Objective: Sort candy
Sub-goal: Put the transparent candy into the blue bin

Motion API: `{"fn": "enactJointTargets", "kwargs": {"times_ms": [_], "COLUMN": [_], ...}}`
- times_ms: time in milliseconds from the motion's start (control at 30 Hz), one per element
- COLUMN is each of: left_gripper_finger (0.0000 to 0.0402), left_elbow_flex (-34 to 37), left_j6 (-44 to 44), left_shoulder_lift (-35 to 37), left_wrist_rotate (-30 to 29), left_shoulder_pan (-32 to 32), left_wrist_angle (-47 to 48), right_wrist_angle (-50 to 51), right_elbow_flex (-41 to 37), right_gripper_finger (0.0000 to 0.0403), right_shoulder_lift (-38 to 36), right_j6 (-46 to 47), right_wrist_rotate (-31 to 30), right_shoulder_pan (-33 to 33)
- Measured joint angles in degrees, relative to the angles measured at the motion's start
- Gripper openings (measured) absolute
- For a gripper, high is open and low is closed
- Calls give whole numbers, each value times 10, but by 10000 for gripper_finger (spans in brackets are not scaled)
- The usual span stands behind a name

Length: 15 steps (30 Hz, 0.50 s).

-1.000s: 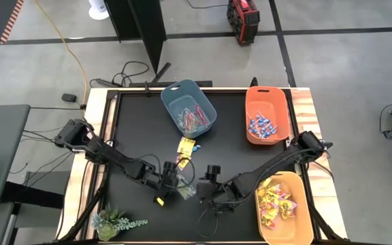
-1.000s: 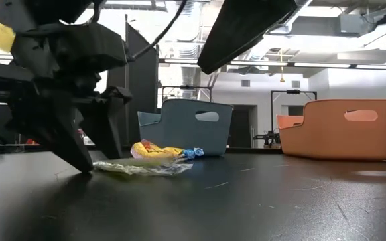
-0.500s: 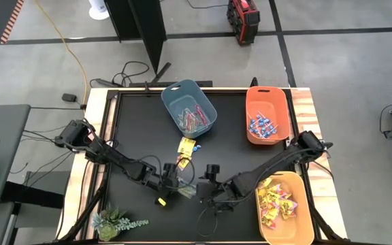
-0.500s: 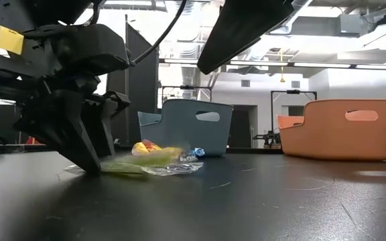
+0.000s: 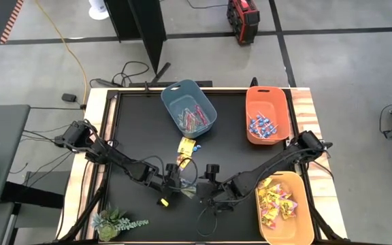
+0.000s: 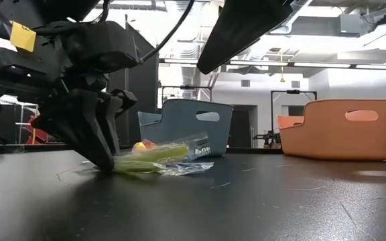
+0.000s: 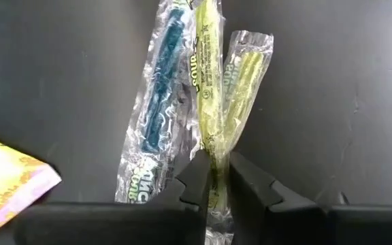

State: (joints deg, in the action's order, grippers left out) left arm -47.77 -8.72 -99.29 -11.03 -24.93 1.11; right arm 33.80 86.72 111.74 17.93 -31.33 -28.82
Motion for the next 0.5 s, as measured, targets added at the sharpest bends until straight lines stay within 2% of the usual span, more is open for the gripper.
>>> {"fn": "enactJointTargets", "kwargs": {"times_ms": [200,500], "left_gripper_finger": [85,186], "left_elbow_flex": [0,-1], "left_j6": [-26,-46], "left_shoulder_lift": [0,0], "left_wrist_rotate": [5,26], "left_shoulder_pan": [0,-1], "left_wrist_angle": [0,-10], "right_wrist_angle": [0,0], "right_elbow_flex": [0,0], "right_gripper_finger": [292,292], "right_shoulder_lift": [0,0], "right_j6": [0,0], "right_wrist_rotate": [0,0], "right_shoulder_pan": [-4,-4]}}
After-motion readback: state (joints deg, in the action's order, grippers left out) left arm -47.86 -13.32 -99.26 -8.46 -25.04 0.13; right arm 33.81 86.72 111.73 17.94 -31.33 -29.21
